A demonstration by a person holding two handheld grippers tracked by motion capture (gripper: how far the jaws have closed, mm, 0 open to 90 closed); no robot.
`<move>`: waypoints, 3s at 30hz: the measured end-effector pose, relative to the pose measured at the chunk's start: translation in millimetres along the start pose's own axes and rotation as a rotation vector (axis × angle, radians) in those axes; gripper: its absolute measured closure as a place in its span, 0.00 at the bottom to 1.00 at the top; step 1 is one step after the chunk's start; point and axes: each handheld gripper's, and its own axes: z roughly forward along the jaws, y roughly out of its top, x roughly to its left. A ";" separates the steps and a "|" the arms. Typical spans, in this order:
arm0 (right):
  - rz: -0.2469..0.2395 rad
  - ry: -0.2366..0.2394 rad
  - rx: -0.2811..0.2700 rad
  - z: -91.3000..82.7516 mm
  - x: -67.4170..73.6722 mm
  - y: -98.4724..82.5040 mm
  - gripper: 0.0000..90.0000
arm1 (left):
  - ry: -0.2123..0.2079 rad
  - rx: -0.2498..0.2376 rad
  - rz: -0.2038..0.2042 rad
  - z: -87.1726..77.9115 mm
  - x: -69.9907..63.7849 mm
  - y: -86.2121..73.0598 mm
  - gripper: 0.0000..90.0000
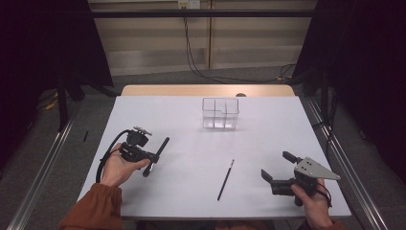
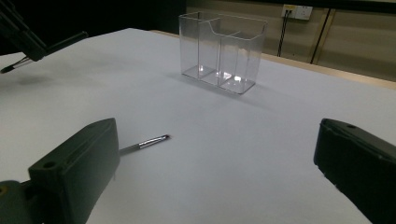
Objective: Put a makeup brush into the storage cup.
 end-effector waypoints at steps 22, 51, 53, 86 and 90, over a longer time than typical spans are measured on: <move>0.000 0.000 -0.004 0.3 -0.1 0.2 0.00 | 0.038 -0.349 0.014 -17.4 4.8 -24.8 0.87; 0.003 0.029 -0.014 -0.4 0.0 0.7 0.00 | -0.183 -0.404 0.169 -10.8 -39.1 -14.7 0.87; 0.003 0.029 -0.014 -0.5 0.1 0.8 0.00 | -0.193 -0.405 0.180 -11.0 -42.4 -12.7 0.87; -0.011 0.186 0.023 19.3 12.9 16.5 0.00 | -0.306 -0.245 0.319 13.0 -91.5 21.8 0.87; -0.027 0.181 0.039 24.6 14.8 20.9 0.01 | -0.304 -0.211 0.341 13.1 -94.1 25.1 0.87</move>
